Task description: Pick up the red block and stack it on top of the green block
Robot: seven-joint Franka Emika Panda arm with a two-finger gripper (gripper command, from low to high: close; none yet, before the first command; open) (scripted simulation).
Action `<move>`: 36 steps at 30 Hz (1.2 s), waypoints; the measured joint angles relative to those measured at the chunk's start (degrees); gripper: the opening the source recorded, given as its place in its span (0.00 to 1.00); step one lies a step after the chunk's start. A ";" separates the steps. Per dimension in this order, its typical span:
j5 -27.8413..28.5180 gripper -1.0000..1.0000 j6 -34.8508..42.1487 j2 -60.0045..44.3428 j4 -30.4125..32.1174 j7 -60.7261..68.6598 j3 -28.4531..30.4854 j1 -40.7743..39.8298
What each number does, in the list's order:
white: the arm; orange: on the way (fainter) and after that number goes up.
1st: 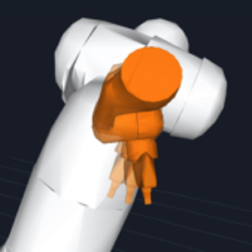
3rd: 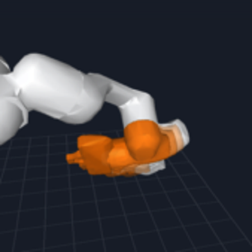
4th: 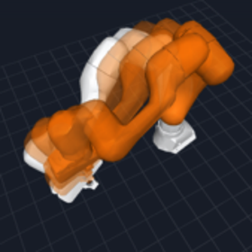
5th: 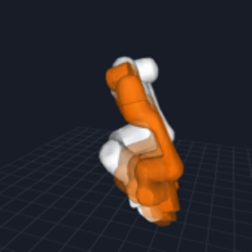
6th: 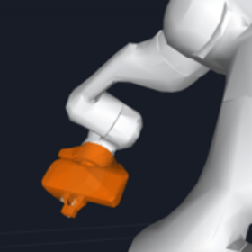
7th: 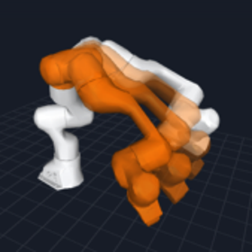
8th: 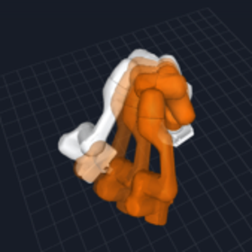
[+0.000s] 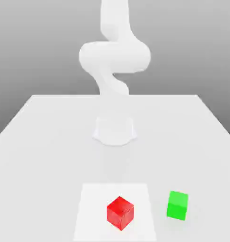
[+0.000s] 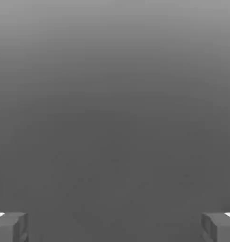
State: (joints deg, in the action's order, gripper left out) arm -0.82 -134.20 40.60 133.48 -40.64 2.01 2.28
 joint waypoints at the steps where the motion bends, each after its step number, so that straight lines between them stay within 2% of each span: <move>1: -0.35 0.50 -0.99 -2.26 0.72 2.24 0.91 1.04; 13: -5.12 0.50 -12.37 -27.53 8.80 27.84 7.47 9.14; 18: -5.67 0.50 -17.14 -37.82 12.17 37.40 7.66 10.08; 23: -3.21 0.50 -22.37 -47.69 15.17 44.04 7.65 9.99; 28: -6.66 0.50 -30.60 -57.96 14.10 47.67 4.75 7.88; 29: -7.15 0.00 -31.62 -59.20 13.92 48.05 4.20 7.43; 36: -7.00 0.00 -31.42 -59.08 13.94 47.94 4.21 7.42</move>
State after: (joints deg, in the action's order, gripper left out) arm -7.82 -165.61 -18.48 147.42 7.30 6.22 9.70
